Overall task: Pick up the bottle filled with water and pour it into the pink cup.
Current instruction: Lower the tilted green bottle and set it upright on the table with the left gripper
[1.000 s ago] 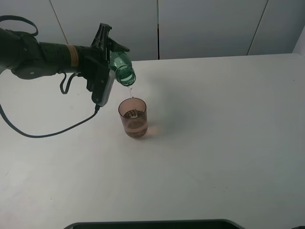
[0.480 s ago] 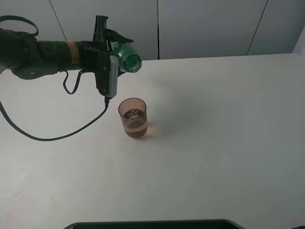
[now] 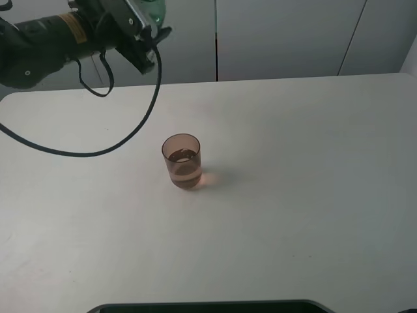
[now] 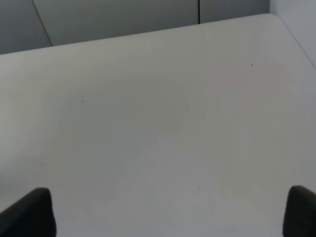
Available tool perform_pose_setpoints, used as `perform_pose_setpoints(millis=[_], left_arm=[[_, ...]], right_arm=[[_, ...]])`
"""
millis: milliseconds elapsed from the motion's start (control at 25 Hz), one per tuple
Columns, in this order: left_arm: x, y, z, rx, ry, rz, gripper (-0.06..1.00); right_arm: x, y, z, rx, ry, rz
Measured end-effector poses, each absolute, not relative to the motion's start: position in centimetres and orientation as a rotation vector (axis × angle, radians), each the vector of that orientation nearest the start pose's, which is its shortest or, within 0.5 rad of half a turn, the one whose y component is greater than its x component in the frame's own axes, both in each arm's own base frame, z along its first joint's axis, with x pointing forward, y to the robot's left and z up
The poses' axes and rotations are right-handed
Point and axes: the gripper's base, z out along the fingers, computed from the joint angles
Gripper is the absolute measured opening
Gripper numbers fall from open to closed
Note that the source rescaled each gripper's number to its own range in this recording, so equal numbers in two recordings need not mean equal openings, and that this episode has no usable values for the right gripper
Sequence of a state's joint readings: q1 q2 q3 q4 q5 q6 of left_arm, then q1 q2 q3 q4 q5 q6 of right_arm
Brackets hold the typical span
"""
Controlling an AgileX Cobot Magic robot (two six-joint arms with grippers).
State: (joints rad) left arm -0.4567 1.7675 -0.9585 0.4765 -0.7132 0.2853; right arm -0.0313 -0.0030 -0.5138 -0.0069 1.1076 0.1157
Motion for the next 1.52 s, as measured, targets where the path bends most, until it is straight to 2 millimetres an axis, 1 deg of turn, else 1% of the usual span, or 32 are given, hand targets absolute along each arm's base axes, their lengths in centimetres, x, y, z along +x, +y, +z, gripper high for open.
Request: perform_pose_setpoints(millis=[80,200,320,440,640,800,960,1160,1200,1280,1400,1520], left_arm=[[33.3,-18.9,24.4,0.946,1.302,-0.144,0.00],[33.8,-18.0,24.7,0.784,1.390,-0.230,0.00],[34.1,-16.3,24.0,0.614,1.472,-0.299,0.00],[33.4,-14.7,22.6,0.520,1.516,-0.315,0.00],[31.4,-12.7,20.4,0.396,1.563,-0.315,0.00],[30.1,-11.3,18.9,0.341,1.591,-0.229,0.00],[30.0,-10.2,18.6,0.256,1.602,-0.169,0.00],[30.3,-9.7,18.8,0.182,1.553,-0.142,0.00],[30.5,-9.7,18.6,0.177,1.551,-0.143,0.00],[31.3,-10.0,18.1,0.158,1.560,-0.160,0.00],[33.0,-10.7,16.7,0.139,1.586,-0.198,0.00],[34.6,-11.7,15.5,0.173,1.589,-0.220,0.00]], right_arm=[[-0.9,0.0,27.7,0.153,2.069,0.043],[-0.9,0.0,27.7,0.153,2.069,0.043],[-0.9,0.0,27.7,0.153,2.069,0.043],[-0.9,0.0,27.7,0.153,2.069,0.043],[-0.9,0.0,27.7,0.153,2.069,0.043],[-0.9,0.0,27.7,0.153,2.069,0.043],[-0.9,0.0,27.7,0.153,2.069,0.043],[-0.9,0.0,27.7,0.153,2.069,0.043],[-0.9,0.0,27.7,0.153,2.069,0.043],[-0.9,0.0,27.7,0.153,2.069,0.043],[-0.9,0.0,27.7,0.153,2.069,0.043],[-0.9,0.0,27.7,0.153,2.069,0.043]])
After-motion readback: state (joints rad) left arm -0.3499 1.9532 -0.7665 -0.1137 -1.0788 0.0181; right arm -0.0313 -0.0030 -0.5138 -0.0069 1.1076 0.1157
